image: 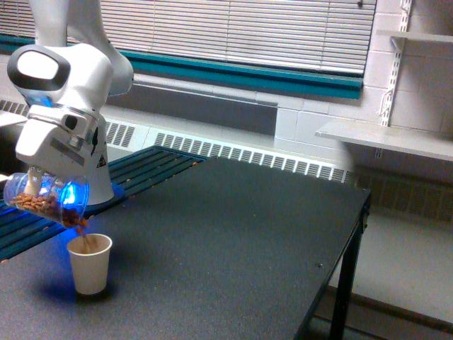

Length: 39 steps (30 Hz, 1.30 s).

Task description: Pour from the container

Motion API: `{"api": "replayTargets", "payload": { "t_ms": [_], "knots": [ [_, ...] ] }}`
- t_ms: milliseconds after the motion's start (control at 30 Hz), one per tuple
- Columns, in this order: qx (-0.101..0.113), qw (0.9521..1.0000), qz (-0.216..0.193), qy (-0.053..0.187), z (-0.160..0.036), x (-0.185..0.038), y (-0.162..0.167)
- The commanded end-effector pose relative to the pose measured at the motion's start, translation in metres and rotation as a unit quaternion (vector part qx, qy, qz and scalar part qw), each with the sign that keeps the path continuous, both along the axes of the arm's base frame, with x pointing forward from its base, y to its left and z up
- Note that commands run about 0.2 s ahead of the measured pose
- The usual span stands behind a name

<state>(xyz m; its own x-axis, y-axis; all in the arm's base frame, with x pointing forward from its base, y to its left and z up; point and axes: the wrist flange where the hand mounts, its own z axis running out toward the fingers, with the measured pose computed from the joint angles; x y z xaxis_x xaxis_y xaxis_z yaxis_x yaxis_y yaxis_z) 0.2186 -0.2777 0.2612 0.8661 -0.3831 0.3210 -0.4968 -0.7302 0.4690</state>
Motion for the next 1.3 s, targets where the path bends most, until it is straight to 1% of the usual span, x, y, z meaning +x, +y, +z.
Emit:
{"api": "replayTargets", "payload": {
  "t_ms": [33, 333, 667, 1200, 1300],
  "knots": [
    [-0.011, 0.9998, 0.011, 0.009, 0.0044, 0.0026, 0.0002],
    [-0.019, 0.9996, 0.011, 0.018, 0.0069, 0.0034, -0.0002],
    [-0.020, 0.9993, 0.015, 0.026, 0.0056, 0.0055, 0.0025],
    [-0.028, 0.9981, 0.019, 0.051, 0.0055, 0.0098, 0.0043],
    [-0.032, 0.9977, 0.018, 0.056, 0.0072, 0.0110, 0.0037]
  ]
}}
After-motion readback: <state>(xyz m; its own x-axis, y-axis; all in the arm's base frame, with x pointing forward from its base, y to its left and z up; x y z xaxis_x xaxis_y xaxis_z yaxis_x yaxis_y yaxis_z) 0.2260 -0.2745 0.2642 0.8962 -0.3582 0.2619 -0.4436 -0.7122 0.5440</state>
